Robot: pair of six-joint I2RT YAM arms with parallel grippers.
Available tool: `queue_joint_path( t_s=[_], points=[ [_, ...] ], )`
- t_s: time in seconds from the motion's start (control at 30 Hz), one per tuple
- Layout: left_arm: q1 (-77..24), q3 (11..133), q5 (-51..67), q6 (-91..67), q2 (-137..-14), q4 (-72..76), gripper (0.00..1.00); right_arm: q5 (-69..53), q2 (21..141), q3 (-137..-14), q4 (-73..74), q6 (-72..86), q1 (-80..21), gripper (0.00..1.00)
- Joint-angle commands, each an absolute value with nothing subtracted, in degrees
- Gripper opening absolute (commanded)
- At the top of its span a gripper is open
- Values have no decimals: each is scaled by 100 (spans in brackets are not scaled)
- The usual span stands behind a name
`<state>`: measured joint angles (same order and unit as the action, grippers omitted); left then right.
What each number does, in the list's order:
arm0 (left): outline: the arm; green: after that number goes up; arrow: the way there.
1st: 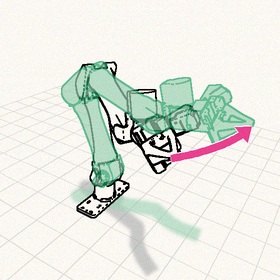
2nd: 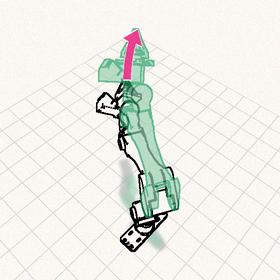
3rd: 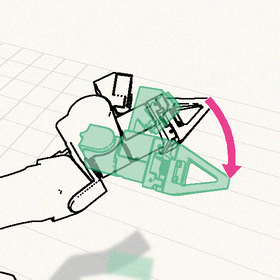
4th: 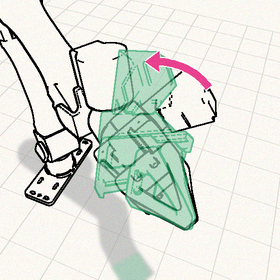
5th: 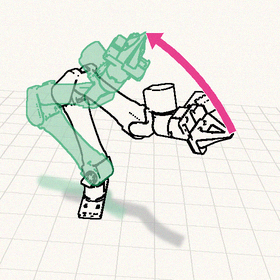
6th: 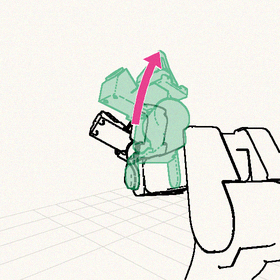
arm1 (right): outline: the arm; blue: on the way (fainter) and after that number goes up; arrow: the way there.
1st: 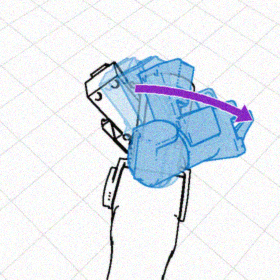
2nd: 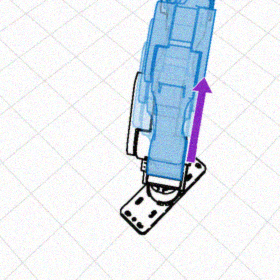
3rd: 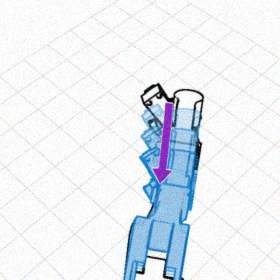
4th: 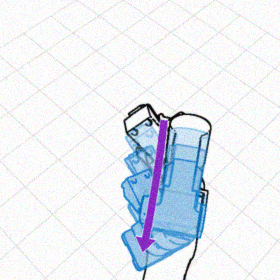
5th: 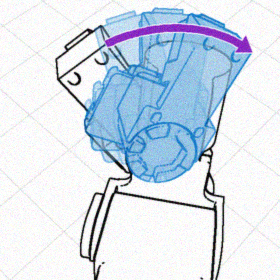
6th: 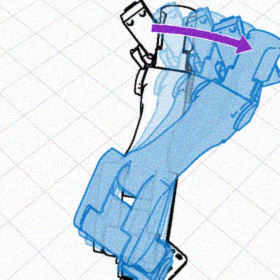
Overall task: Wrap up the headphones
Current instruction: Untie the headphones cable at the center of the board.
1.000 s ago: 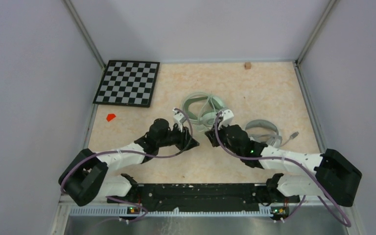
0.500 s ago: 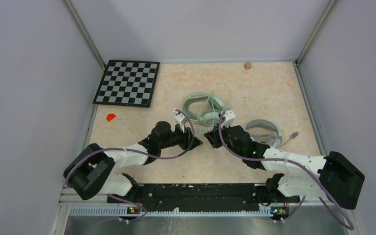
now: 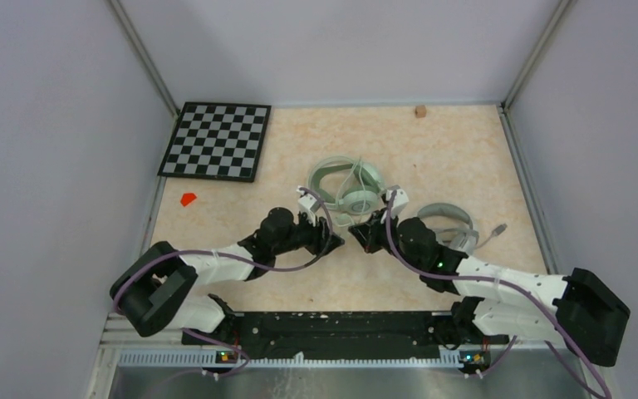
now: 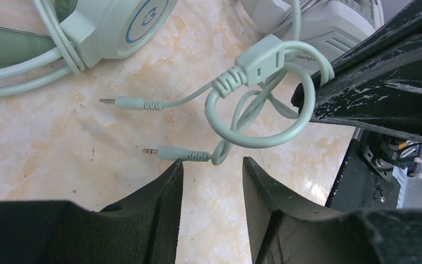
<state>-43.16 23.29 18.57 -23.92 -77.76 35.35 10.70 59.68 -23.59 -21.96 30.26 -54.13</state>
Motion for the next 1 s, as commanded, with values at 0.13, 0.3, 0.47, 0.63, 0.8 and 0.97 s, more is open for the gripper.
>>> queue_joint_path(
  t_s=[0.13,0.3,0.47,0.63,0.8,0.97],
  points=[
    [-4359,2226,2030,-2371,-7589,4293,49,1052,5757,-2329,-2543,3146,-5329,0],
    [-4358,2178,2299,-2362,-7642,4584,36,1020,5757,-2329,-2553,3133,-5323,0],
    [-4359,2206,2366,-2356,-7719,4577,23,923,5689,-2278,-2672,3210,-5305,0],
    [-4359,2191,2466,-2372,-7767,4649,26,865,5588,-2240,-2697,3242,-5267,0],
    [-4359,2202,2586,-2431,-7779,4680,0,959,5518,-2179,-2630,3208,-5210,0],
    [-4351,2070,2487,-2353,-7524,4510,0,977,5365,-1943,-2395,3424,-4826,0]
  ],
)
